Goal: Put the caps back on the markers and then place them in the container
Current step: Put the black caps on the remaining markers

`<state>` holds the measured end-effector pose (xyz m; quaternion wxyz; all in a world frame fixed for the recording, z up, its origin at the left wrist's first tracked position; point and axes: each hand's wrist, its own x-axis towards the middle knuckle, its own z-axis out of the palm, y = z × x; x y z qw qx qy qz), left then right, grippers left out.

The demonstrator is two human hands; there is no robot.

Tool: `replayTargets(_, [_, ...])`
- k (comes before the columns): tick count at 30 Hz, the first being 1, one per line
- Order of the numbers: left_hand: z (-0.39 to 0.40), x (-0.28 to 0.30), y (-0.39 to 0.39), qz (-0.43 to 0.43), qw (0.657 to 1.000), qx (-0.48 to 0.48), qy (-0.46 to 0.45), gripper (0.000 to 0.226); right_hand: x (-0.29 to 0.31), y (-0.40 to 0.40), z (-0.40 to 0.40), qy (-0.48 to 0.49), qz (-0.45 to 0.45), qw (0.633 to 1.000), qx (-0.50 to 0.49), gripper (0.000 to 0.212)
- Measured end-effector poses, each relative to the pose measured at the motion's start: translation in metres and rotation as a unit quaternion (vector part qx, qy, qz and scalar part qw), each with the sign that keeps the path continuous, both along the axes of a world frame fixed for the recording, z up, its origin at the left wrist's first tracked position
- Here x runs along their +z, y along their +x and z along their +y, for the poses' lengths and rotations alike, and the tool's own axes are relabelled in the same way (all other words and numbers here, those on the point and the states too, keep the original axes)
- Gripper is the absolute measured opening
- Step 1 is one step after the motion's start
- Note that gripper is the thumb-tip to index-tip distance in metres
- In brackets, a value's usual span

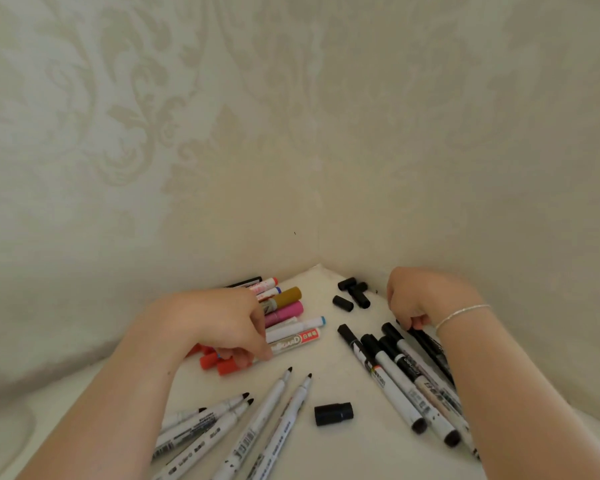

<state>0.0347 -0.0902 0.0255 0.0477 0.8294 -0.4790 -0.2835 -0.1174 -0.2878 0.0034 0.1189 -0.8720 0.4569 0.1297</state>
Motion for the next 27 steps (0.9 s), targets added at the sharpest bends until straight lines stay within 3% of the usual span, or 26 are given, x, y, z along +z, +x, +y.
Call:
replayTargets(3, [0.006, 0.009, 0.005, 0.016, 1.000, 0.010, -0.025, 0.017, -0.001, 0.005, 0.005, -0.039, -0.020, 0.999, -0.007, 0.005])
replayTargets(9, [0.019, 0.021, 0.019, 0.008, 0.998, 0.042, -0.053, 0.019, -0.018, 0.026, 0.008, -0.059, -0.117, 0.989, 0.074, 0.042])
replayTargets(14, [0.012, 0.010, 0.015, 0.029, 0.999, 0.036, -0.015, 0.012, -0.033, 0.030, 0.010, -0.091, -0.099, 0.989, 0.063, 0.034])
replayTargets(17, [0.009, 0.008, 0.014, 0.031, 0.999, 0.035, -0.012, 0.015, -0.028, 0.029, 0.006, -0.088, -0.210, 0.973, 0.030, 0.019])
replayTargets(19, [0.011, 0.009, 0.015, 0.040, 0.998, 0.034, -0.017, 0.017, -0.013, 0.026, 0.010, 0.054, -0.361, 0.931, 0.013, 0.020])
replayTargets(20, [0.012, 0.010, 0.016, 0.048, 0.998, 0.032, -0.021, 0.015, -0.001, 0.021, 0.018, 0.179, -0.430, 0.885, 0.026, 0.021])
replayTargets(22, [0.015, 0.012, 0.018, 0.064, 0.997, 0.027, -0.030, 0.009, 0.025, 0.011, 0.036, 0.395, -0.472, 0.783, 0.093, 0.029])
replayTargets(24, [0.018, 0.014, 0.020, 0.074, 0.996, 0.028, -0.035, 0.005, 0.043, 0.005, 0.050, 0.484, -0.455, 0.727, 0.173, 0.036])
replayTargets(27, [0.019, 0.014, 0.022, 0.084, 0.996, 0.027, -0.032, 0.004, 0.051, 0.003, 0.060, 0.527, -0.462, 0.682, 0.211, 0.029])
